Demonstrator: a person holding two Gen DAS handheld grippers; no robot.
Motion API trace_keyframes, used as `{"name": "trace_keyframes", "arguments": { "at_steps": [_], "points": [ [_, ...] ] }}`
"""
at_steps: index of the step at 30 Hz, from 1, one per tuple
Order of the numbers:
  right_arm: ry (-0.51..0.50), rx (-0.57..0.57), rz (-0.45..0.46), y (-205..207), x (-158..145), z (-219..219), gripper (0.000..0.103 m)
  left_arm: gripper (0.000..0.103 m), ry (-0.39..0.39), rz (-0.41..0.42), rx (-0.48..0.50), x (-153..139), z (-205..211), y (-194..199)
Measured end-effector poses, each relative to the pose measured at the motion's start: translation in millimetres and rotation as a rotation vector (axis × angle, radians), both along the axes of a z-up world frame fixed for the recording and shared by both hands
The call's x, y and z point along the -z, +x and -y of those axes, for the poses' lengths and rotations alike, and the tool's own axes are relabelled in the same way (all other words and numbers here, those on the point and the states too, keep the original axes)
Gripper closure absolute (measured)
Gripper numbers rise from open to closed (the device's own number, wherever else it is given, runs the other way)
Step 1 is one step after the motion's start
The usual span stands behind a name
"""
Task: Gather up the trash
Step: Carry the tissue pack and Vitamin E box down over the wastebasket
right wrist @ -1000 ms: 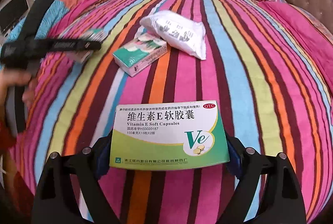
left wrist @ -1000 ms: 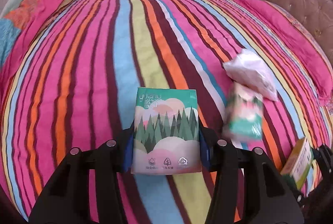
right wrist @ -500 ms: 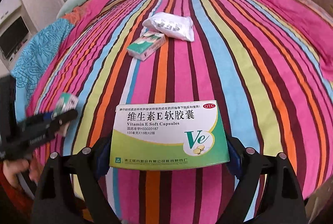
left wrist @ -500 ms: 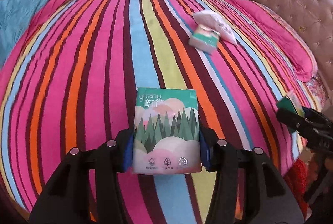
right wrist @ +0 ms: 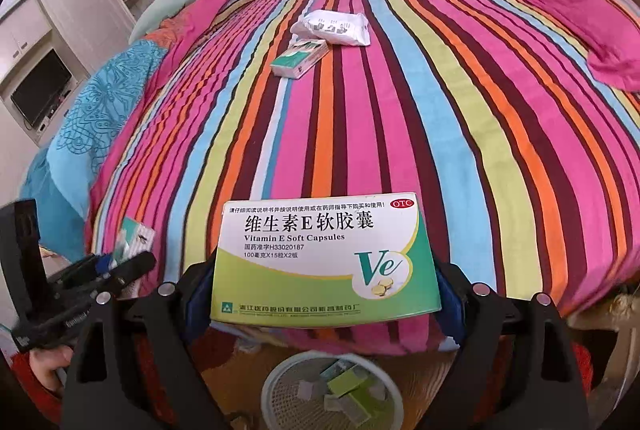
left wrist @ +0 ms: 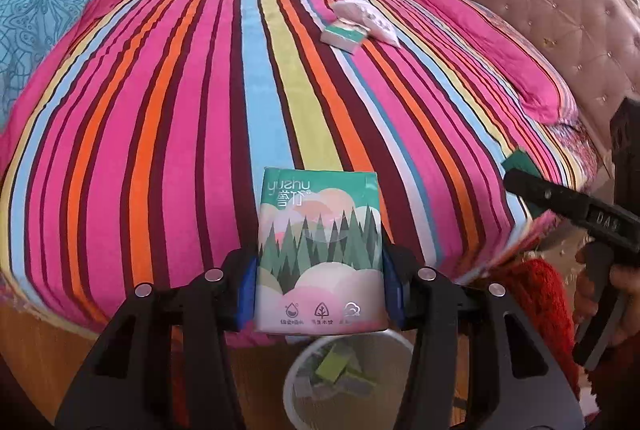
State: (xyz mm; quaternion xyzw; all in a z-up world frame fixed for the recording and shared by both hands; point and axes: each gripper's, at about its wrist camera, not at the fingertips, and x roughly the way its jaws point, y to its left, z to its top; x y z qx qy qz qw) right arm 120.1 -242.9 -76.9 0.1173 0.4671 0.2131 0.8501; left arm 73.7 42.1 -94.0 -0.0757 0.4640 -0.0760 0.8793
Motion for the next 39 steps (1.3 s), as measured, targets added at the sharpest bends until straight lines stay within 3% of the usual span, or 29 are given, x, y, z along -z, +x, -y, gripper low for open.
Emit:
{"name": "trace_keyframes", "arguments": {
  "at_steps": [9,18,27,34,39],
  "points": [
    [-0.014,-0.023,-0.025,-50.6,5.4,-0.8,0.020,0.054,-0.039,-0.101,0.048,28.3,23.8,-53.4],
    [0.058,-0.039,-0.215,-94.0,42.9,4.4,0.020,0.054,-0.013,-0.189,0.106,51.3,47.7,-95.2],
    [0.095,-0.048,-0.362,-105.4,74.2,1.6,0.020,0.054,-0.015,-0.231,0.109,63.2,51.7,-107.7],
    [0.087,-0.059,-0.429,-108.7,92.2,-2.6,0.020,0.054,-0.014,-0.303,0.116,82.4,52.5,-106.9],
    [0.102,-0.049,-0.526,-108.0,116.9,-0.8,0.020,0.054,-0.024,-0.370,0.137,100.2,58.4,-101.8]
  ]
}}
